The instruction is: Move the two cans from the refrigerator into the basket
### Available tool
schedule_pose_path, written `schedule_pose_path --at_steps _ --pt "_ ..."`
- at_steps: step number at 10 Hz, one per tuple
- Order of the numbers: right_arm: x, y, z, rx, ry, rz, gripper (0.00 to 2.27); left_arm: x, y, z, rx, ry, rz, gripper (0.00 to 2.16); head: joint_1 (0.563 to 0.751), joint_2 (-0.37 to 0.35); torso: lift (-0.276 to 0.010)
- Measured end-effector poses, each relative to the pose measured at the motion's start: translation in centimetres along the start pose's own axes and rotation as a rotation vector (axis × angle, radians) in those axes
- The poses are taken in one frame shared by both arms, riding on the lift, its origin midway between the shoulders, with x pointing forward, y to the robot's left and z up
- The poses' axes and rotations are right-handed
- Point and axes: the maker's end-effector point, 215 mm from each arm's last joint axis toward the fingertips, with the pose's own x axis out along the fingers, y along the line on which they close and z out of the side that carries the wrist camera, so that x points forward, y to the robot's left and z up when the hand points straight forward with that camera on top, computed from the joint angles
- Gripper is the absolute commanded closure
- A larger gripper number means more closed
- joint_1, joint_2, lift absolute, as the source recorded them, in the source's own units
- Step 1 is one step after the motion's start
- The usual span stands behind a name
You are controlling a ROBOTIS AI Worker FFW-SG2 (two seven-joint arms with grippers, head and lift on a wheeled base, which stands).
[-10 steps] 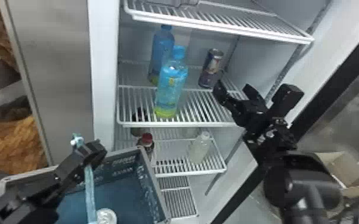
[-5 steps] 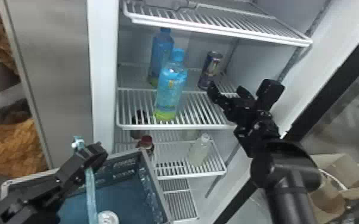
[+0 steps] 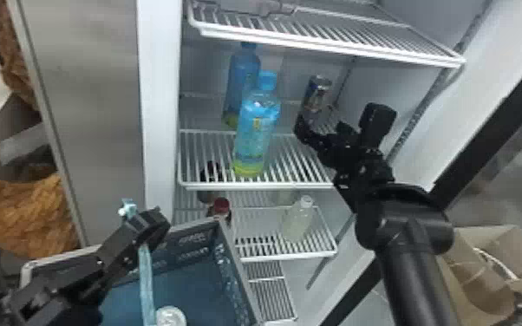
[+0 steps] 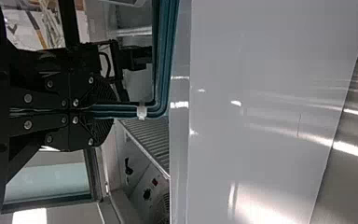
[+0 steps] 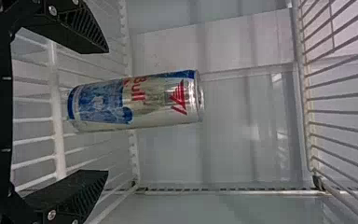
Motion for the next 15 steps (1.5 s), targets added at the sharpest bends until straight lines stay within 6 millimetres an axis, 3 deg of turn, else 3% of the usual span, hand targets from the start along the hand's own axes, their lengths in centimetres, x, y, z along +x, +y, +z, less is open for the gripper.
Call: schedule_pose_path --at_steps 6,12,15 --pt "3.0 0.4 -0.7 -0.031 0.062 -0.014 0.09 0.1 0.2 -0.1 -0.008 0.003 0.0 1.2 0.642 -0.287 -0.035" --pt "5.1 1.4 1.3 -0.055 0.053 -0.009 0.13 0.4 0.2 -0.1 -0.012 0.007 -0.005 1.2 0.62 -0.274 -0.035" --pt "5.8 1.1 1.1 -0.048 0.083 -0.017 1.02 0.6 0.0 0.0 -0.01 0.011 -0.009 1.2 0.616 -0.275 -0.035"
